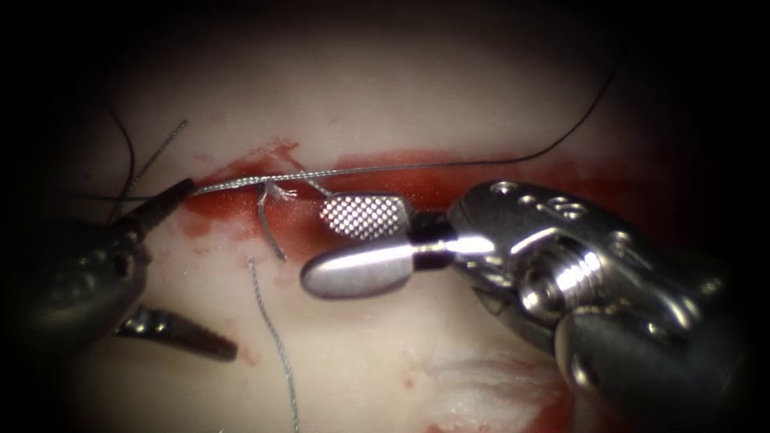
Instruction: Wound Closure
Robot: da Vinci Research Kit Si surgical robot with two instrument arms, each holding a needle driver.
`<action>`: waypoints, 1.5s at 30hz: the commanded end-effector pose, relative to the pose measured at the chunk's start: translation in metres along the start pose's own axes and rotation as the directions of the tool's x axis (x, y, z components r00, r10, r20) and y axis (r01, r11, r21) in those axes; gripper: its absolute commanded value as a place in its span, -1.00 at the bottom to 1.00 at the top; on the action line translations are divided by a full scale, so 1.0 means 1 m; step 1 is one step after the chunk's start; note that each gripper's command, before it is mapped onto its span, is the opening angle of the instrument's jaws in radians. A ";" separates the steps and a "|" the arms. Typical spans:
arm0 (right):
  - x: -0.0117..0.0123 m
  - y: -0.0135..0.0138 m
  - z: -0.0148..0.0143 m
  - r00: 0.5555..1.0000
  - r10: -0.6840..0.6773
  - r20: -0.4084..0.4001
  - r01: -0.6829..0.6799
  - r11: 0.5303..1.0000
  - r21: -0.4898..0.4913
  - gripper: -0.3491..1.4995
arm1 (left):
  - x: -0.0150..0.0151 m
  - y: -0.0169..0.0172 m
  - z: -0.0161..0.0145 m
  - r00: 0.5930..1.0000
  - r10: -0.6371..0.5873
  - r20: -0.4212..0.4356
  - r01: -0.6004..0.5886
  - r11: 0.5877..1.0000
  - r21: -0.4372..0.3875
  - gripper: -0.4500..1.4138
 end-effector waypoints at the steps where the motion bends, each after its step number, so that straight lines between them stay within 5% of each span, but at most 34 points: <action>1: 0.0017 0.0013 -0.0005 1.000 -0.003 -0.012 0.003 1.000 -0.010 0.27 | -0.0009 0.0009 0.0001 0.999 -0.022 0.035 0.023 1.000 -0.012 0.19; 6: 0.0028 0.0037 -0.0039 0.998 -0.004 -0.066 -0.001 0.998 -0.069 0.42 | -0.0011 0.0024 0.0012 0.991 -0.082 0.105 0.086 0.995 -0.040 0.12; 9: 0.0036 0.0052 -0.0062 0.995 -0.005 -0.103 -0.007 0.994 -0.109 0.33 | -0.0024 0.0032 0.0027 0.992 -0.069 0.101 0.074 0.996 -0.050 0.17; 11: 0.0042 0.0063 -0.0076 0.993 -0.006 -0.121 -0.010 0.992 -0.128 0.22 | -0.0029 0.0038 0.0038 0.999 0.001 0.047 0.002 0.998 -0.063 0.15; 13: 0.0047 0.0072 -0.0085 0.991 -0.001 -0.133 -0.018 0.990 -0.139 0.40 | -0.0028 0.0043 0.0047 0.999 0.043 0.002 -0.043 0.997 -0.069 0.12; 16: 0.0049 0.0079 -0.0088 0.994 0.003 -0.111 -0.016 0.993 -0.114 0.53 | -0.0018 0.0051 0.0060 0.994 0.096 -0.059 -0.100 0.993 -0.063 -0.26; 19: 0.0046 0.0078 -0.0087 0.996 0.004 -0.088 -0.012 0.996 -0.089 0.49 | -0.0001 0.0057 0.0074 0.965 0.223 -0.137 -0.230 0.972 -0.038 -0.17; 25: 0.0040 0.0067 -0.0078 0.996 0.005 -0.087 -0.013 0.996 -0.089 0.25 | 0.0041 0.0060 0.0072 0.946 0.280 -0.163 -0.274 0.960 0.054 -0.06; 27: 0.0038 0.0065 -0.0076 0.996 0.005 -0.089 -0.013 0.996 -0.091 0.27 | 0.0048 0.0062 0.0066 0.943 0.291 -0.162 -0.284 0.956 0.068 -0.17; 28: 0.0038 0.0065 -0.0075 0.996 0.005 -0.090 -0.013 0.996 -0.092 0.27 | 0.0050 0.0063 0.0064 0.942 0.295 -0.160 -0.286 0.955 0.077 -0.39; 29: 0.0038 0.0064 -0.0073 0.996 0.005 -0.091 -0.014 0.996 -0.093 0.27 | 0.0052 0.0068 0.0063 0.939 0.300 -0.170 -0.287 0.953 0.096 -0.89; 32: 0.0038 0.0064 -0.0073 0.996 0.005 -0.091 -0.014 0.996 -0.093 0.27 | 0.0052 0.0073 0.0066 0.934 0.303 -0.187 -0.289 0.952 0.100 -0.84; 35: 0.0038 0.0063 -0.0073 0.996 0.006 -0.091 -0.014 0.996 -0.093 0.29 | 0.0051 0.0078 0.0070 0.932 0.282 -0.228 -0.286 0.958 0.015 -1.00; 41: 0.0037 0.0062 -0.0073 0.996 0.006 -0.091 -0.015 0.996 -0.093 0.29 | 0.0046 0.0079 0.0066 0.958 0.145 -0.247 -0.167 0.983 -0.073 -1.00; 45: 0.0039 0.0061 -0.0073 0.996 0.008 -0.091 -0.017 0.995 -0.094 0.34 | 0.0031 0.0083 0.0055 0.993 -0.017 -0.120 -0.003 0.986 -0.165 -1.00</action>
